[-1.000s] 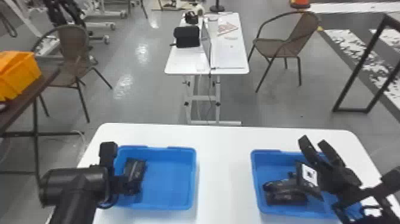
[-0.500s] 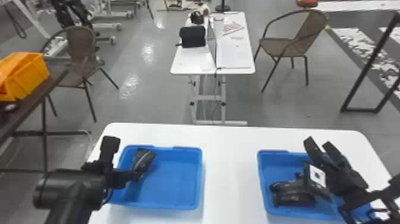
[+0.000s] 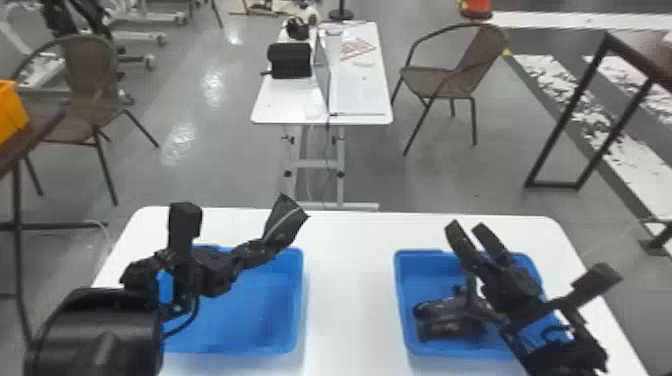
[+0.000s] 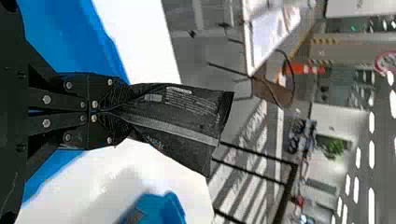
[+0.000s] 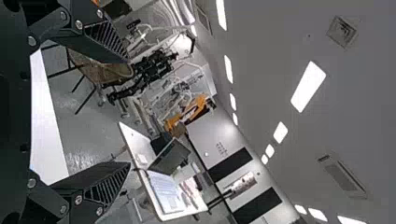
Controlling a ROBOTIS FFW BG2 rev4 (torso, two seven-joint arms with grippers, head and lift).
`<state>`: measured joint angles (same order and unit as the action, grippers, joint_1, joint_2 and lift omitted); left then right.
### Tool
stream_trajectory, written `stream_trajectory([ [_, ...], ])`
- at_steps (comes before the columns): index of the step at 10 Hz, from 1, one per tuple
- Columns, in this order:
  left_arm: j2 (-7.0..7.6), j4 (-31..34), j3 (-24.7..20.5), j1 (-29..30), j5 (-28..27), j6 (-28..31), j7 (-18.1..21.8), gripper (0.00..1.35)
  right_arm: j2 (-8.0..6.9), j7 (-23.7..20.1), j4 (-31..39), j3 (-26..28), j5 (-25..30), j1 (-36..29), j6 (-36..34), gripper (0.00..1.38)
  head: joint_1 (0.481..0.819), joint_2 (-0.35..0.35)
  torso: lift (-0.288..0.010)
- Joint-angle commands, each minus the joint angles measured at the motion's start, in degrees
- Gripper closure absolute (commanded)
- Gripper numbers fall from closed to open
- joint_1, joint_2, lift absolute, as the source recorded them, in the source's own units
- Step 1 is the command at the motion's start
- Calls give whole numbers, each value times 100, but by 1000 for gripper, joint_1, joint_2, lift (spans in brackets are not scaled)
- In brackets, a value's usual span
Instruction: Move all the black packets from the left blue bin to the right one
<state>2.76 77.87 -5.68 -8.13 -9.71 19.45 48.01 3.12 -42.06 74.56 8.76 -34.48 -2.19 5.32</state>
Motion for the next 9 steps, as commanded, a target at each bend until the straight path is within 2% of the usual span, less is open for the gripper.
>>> stream_trajectory([
  [1, -4, -281, 630, -365, 224, -249, 183, 1214, 13, -65, -3, -295, 82, 201, -58, 256, 695, -62, 0],
  [4, -136, -1186, 1245, -1296, 268, -433, 1035, 1214, 31, -127, 6, -691, 214, 421, -216, 256, 695, -107, 0],
  [6, -291, -1582, 1368, -1569, 162, -477, 1193, 1214, 31, -127, 15, -902, 214, 544, -225, 256, 695, -128, 0],
  [9, -291, -1784, 1597, -1771, 303, -512, 1281, 1214, 4, -118, -258, -1113, 311, 816, -260, 256, 695, -124, 0],
])
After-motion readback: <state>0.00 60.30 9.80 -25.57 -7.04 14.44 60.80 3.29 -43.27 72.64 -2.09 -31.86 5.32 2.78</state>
